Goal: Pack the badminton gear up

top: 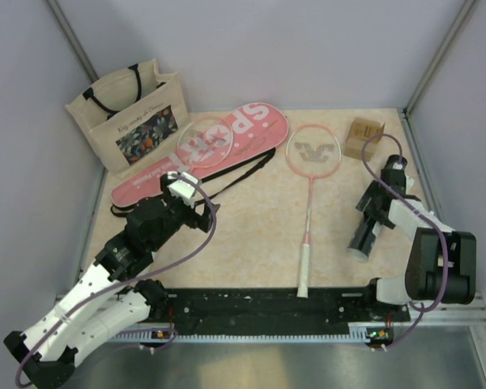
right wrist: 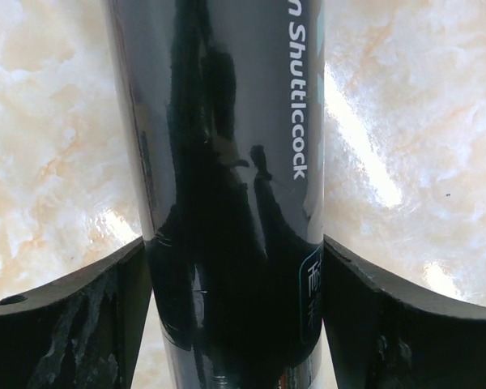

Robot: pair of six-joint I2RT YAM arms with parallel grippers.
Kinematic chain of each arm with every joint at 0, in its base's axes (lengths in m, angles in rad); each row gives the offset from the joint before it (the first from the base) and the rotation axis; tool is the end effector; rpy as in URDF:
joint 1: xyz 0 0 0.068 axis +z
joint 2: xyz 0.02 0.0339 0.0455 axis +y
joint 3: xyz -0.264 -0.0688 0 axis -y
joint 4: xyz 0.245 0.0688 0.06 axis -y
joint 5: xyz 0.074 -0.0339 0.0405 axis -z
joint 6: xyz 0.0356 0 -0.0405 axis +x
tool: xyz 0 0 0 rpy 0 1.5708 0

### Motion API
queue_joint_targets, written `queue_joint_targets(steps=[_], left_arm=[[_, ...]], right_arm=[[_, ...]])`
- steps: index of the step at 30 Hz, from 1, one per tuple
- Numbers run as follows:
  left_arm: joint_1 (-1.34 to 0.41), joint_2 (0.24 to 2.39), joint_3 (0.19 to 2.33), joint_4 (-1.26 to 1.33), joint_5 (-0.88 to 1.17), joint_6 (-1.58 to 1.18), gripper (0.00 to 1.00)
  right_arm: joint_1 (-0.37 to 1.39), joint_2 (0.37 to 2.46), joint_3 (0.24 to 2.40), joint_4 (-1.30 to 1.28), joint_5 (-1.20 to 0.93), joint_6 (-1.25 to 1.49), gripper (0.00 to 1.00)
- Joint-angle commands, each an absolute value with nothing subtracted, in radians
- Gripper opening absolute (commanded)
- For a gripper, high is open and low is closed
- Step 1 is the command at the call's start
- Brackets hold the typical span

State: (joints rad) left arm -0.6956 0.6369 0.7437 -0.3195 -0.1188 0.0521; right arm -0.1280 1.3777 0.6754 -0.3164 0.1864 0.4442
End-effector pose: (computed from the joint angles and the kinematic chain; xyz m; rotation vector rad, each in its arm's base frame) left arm 0.1193 -0.0941 0.3332 0.5750 1.7014 -0.3566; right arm 0.2494 -0.0387 0.1673 0.7893 2.4424 -0.1224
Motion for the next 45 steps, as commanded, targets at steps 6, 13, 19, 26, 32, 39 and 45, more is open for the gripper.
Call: queue_joint_targets(steps=[6, 13, 19, 26, 32, 39, 45], left_arm=[[-0.698, 0.669, 0.747, -0.314, -0.232, 0.067, 0.99], [-0.698, 0.709, 0.739, -0.321, -0.319, 0.084, 0.95], [-0.673, 0.837, 0.753, -0.354, -0.330, 0.058, 0.91], [-0.445, 1.024, 0.854, -0.429, -0.220, 0.003, 0.85], [-0.250, 1.184, 0.897, -0.439, -0.178, -0.009, 0.79], [-0.129, 1.370, 0.934, -0.451, -0.121, 0.020, 0.68], [-0.110, 1.575, 1.071, -0.594, -0.101, 0.002, 0.52]], right_arm=[[-0.140, 1.269, 0.762, -0.365, 0.222, 0.425, 0.77], [-0.140, 1.125, 0.772, -0.422, 0.112, 0.437, 0.75], [-0.075, 0.924, 0.691, -0.296, -0.087, 0.553, 0.71], [0.101, 0.795, 0.569, -0.095, -0.196, 0.693, 0.68], [0.107, 0.793, 0.589, -0.092, -0.247, 0.715, 0.67], [0.109, 0.759, 0.520, -0.038, -0.282, 0.738, 0.66], [0.110, 0.752, 0.489, -0.009, -0.307, 0.753, 0.66]])
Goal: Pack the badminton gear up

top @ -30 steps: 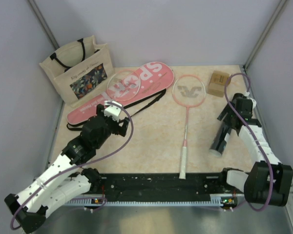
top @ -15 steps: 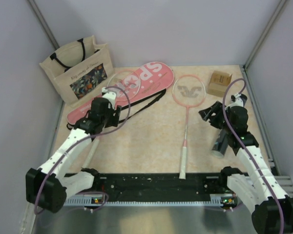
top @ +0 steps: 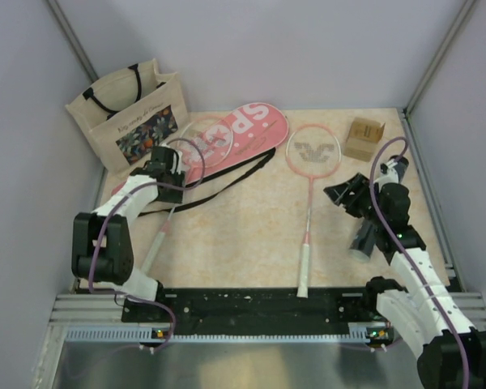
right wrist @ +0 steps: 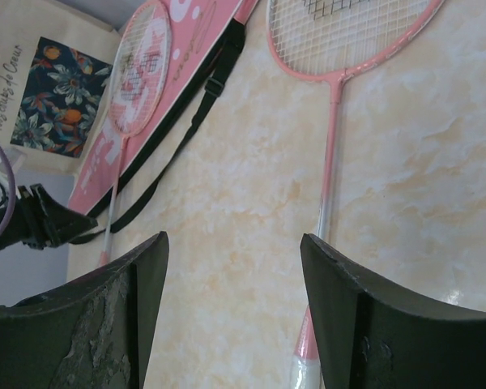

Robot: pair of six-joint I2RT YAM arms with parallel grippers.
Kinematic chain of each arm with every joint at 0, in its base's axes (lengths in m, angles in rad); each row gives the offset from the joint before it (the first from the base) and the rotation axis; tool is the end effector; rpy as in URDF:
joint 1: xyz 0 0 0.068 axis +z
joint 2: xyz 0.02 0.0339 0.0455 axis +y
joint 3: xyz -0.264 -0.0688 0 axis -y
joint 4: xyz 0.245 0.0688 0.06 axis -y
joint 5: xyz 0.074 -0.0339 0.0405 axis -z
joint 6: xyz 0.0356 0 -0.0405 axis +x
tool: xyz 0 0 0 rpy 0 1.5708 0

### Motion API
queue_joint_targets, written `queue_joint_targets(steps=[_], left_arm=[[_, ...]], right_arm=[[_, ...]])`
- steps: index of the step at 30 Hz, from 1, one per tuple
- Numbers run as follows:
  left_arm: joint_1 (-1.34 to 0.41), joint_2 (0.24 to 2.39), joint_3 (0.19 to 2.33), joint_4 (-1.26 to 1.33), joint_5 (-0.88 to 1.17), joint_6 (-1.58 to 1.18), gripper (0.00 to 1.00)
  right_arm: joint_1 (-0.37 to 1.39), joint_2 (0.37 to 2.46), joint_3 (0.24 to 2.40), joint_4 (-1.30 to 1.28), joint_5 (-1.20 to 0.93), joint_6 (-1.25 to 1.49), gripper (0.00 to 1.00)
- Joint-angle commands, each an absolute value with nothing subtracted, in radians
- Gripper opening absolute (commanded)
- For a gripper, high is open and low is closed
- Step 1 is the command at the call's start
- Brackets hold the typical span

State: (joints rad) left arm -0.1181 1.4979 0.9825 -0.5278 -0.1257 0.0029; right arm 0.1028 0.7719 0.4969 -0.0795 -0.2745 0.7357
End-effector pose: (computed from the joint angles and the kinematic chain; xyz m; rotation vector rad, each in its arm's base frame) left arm 0.2970 -0.0307 0.2138 0.1133 2.6034 0.1232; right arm 0.1825 0.0285 0.2513 0.4377 1.9519 0.8155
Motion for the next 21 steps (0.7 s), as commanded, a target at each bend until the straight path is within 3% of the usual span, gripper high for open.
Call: queue_joint_targets(steps=[1, 4, 21], left_arm=[[-0.109, 1.589, 1.072, -0.595, -0.098, 0.003, 0.50], [-0.106, 1.589, 1.048, -0.575, -0.095, 0.003, 0.45], [-0.089, 1.663, 1.019, -0.568, -0.069, 0.003, 0.41]], right_arm=[[0.110, 0.753, 0.492, -0.009, -0.308, 0.749, 0.66], [0.110, 0.753, 0.502, -0.011, -0.307, 0.736, 0.66], [0.110, 0.792, 0.523, -0.052, -0.307, 0.681, 0.67]])
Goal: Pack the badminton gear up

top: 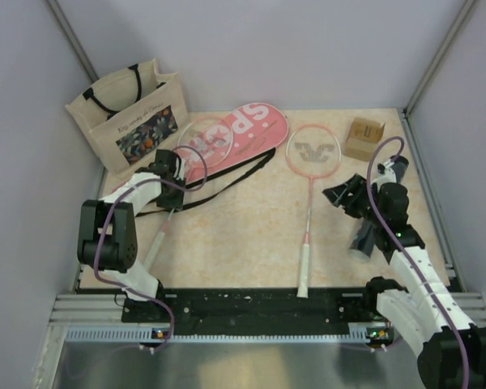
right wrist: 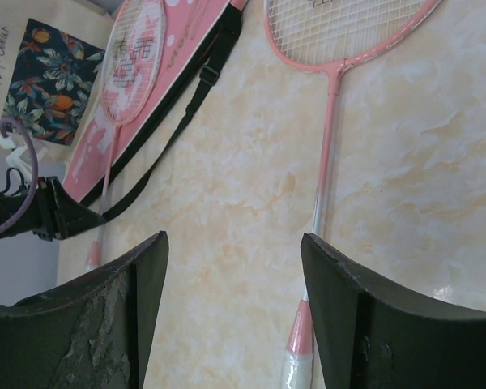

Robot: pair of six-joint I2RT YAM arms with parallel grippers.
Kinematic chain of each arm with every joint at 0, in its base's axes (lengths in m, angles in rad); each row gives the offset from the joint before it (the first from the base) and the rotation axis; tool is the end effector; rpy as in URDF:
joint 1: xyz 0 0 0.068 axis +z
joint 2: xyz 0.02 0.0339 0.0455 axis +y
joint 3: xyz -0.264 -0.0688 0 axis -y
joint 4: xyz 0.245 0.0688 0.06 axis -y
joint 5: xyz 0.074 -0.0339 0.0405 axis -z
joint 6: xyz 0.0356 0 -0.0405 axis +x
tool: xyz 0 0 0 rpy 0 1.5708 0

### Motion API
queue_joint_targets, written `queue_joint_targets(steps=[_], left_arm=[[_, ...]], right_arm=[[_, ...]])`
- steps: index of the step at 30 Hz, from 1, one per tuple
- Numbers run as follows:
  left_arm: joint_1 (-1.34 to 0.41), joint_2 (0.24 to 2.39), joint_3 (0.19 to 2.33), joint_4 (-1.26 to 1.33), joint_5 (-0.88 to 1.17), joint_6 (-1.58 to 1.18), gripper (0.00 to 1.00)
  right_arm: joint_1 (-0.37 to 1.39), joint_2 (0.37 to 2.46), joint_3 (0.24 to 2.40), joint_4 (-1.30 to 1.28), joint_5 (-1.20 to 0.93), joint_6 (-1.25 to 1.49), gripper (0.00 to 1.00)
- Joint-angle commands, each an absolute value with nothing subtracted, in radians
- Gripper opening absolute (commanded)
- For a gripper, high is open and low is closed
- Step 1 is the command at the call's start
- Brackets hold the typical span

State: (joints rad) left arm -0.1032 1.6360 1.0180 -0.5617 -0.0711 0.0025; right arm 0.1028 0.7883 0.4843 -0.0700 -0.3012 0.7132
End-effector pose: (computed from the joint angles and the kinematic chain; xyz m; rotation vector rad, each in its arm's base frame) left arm 0.3120 -0.0298 0.1826 0.1258 2.7439 0.0702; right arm 0.1841 0.0296 0.2452 0.4054 1.9785 0.8233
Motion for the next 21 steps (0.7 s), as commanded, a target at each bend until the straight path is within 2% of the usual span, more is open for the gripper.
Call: queue_joint_targets(steps=[1, 7, 11, 15, 21], left_arm=[[-0.087, 1.670, 1.020, -0.563, -0.066, 0.003, 0.41], [-0.075, 1.716, 1.038, -0.577, -0.046, 0.003, 0.37], [-0.075, 1.701, 1.046, -0.589, -0.014, 0.002, 0.16], [-0.075, 1.640, 1.043, -0.601, 0.027, -0.034, 0.01], [-0.075, 1.523, 1.039, -0.597, 0.156, -0.075, 0.00]], right_arm=[[0.110, 0.782, 0.522, -0.052, -0.311, 0.687, 0.67], [0.110, 0.772, 0.560, -0.138, -0.296, 0.585, 0.67], [0.110, 0.798, 0.624, -0.218, -0.299, 0.522, 0.65], [0.110, 0.788, 0.630, -0.201, -0.344, 0.567, 0.62], [0.109, 0.785, 0.621, -0.157, -0.400, 0.669, 0.62]])
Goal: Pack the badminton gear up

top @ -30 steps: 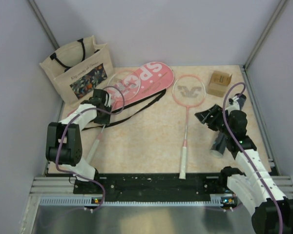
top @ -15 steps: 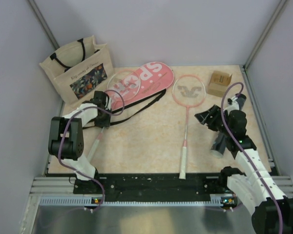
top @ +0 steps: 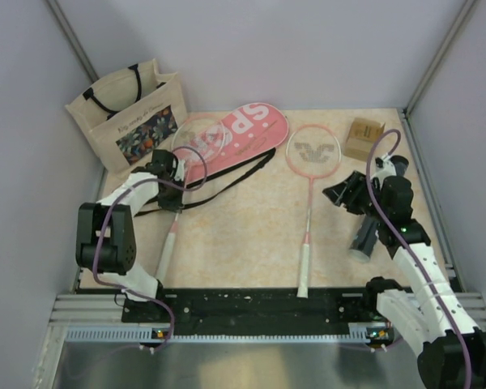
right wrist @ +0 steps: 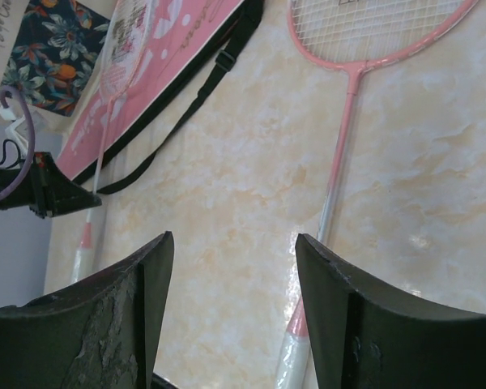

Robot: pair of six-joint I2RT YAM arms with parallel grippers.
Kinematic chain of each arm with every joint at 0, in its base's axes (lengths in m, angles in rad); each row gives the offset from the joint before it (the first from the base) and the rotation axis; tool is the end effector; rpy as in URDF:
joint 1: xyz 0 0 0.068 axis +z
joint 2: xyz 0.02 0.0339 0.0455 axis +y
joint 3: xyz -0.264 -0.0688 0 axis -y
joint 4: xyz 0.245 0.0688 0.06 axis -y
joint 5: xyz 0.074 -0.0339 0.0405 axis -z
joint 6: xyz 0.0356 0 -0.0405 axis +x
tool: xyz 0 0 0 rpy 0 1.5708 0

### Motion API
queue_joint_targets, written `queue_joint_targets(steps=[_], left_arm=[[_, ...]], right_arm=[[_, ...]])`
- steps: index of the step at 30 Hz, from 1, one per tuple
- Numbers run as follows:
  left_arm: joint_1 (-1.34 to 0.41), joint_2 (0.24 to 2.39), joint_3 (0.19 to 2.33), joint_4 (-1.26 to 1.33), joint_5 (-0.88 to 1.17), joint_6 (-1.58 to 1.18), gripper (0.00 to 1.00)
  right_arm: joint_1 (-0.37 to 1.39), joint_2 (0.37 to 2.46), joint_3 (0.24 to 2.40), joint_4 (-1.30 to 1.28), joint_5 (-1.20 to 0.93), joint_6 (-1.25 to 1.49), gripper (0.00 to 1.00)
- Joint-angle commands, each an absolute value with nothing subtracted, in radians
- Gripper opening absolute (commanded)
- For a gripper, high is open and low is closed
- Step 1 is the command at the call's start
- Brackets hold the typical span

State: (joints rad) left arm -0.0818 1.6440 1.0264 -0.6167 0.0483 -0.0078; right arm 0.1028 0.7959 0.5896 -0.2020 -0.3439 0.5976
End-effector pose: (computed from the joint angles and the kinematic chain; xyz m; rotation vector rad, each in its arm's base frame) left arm 0.3088 -0.0270 0.1804 0.1153 2.8039 -0.0891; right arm 0.1839 0.0310 0.2680 0.2723 2.0227 0.7878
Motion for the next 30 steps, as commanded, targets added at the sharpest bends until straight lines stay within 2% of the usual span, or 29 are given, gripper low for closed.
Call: queue_joint_targets(steps=[1, 7, 14, 22, 30], left_arm=[[-0.075, 1.500, 1.032, -0.585, 0.188, -0.089, 0.00], [-0.077, 1.390, 0.944, -0.427, 0.423, -0.202, 0.00], [-0.083, 1.281, 0.790, -0.198, 0.580, -0.388, 0.00], [-0.126, 1.175, 0.712, -0.106, 0.627, -0.466, 0.00], [-0.160, 1.132, 0.670, -0.121, 0.667, -0.479, 0.00]], right_arm=[[0.113, 0.784, 0.612, -0.135, -0.408, 0.702, 0.62], [0.234, 0.810, 0.555, -0.009, -0.302, 0.801, 0.62], [0.434, 1.006, 0.580, 0.171, -0.134, 0.865, 0.64], [0.662, 1.334, 0.684, 0.466, -0.032, 0.913, 0.62], [0.796, 1.609, 0.885, 0.595, -0.037, 0.940, 0.59]])
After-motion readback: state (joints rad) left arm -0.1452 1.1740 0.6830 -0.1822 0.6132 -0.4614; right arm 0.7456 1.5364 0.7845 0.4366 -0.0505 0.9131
